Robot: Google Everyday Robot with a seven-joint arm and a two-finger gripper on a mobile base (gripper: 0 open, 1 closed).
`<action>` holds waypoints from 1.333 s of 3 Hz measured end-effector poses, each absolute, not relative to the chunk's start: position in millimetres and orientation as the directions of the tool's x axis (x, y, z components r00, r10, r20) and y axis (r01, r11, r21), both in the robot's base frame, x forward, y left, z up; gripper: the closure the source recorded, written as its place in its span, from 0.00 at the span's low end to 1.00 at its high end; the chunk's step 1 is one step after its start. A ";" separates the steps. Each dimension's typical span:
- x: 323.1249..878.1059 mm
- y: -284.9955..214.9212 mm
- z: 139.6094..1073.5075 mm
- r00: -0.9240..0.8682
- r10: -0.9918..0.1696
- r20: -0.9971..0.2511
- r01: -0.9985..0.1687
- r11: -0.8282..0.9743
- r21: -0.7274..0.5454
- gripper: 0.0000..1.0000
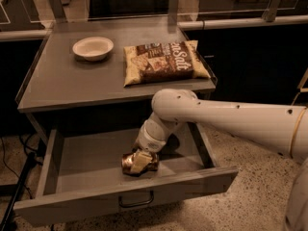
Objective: Pick orange can from top drawer and place on counter
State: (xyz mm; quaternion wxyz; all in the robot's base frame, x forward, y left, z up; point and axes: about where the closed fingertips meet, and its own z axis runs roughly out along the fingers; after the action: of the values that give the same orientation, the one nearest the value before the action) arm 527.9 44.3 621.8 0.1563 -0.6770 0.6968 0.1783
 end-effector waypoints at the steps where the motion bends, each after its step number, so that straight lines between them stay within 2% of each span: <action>1: 527.9 44.3 621.8 -0.035 -0.888 -0.459 -0.999 0.020 0.037 0.66; 2: 527.9 44.4 621.7 -0.035 -0.888 -0.459 -0.999 0.020 0.037 0.89; 3: 527.8 44.3 621.9 -0.035 -0.888 -0.459 -0.999 0.020 0.037 1.00; 4: 525.2 39.5 634.7 -0.067 -0.885 -0.461 -0.997 0.047 0.054 1.00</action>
Offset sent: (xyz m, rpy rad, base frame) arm 0.0000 0.0000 0.0000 0.0000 0.0000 0.0000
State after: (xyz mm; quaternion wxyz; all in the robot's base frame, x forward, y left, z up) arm 525.2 39.5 634.7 0.1536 -0.6655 0.7072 0.1828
